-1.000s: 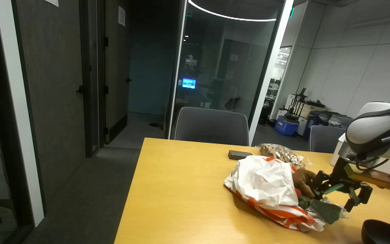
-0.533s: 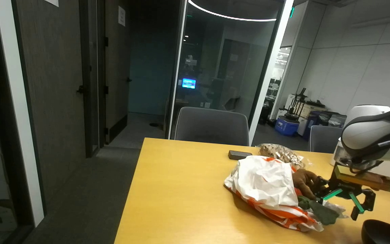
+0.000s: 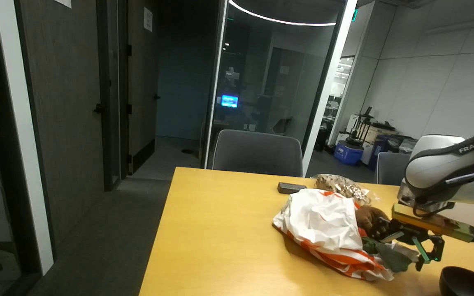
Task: Put the items on the table in the plastic bag
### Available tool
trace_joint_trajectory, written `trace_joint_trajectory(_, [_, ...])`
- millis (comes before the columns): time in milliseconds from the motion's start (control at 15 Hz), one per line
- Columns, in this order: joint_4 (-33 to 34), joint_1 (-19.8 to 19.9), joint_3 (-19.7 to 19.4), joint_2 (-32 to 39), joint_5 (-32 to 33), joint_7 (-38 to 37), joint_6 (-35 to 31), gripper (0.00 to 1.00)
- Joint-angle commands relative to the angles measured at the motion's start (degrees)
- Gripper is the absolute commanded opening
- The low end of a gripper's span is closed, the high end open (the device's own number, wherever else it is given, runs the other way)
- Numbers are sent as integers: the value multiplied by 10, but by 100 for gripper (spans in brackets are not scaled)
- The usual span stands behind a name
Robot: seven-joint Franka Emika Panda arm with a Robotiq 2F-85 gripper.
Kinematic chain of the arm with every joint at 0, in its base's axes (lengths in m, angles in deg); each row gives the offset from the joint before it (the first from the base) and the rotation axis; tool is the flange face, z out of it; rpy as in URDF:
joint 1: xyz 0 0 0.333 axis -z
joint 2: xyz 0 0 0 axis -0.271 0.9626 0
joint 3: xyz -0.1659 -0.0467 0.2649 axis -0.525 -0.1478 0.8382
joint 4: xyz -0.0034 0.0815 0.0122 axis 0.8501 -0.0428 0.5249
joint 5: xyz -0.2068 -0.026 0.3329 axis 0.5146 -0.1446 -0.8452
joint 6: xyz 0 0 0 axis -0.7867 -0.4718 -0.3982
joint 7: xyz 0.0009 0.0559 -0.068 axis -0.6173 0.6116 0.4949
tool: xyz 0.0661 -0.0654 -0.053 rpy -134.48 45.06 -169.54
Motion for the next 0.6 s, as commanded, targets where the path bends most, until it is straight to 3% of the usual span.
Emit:
trace_joint_trajectory(0, [15,-1,-8,15,-12,-19,-23,74])
trace_joint_trajectory(533, [5,-4,-15,13,-8,-21,-61,11])
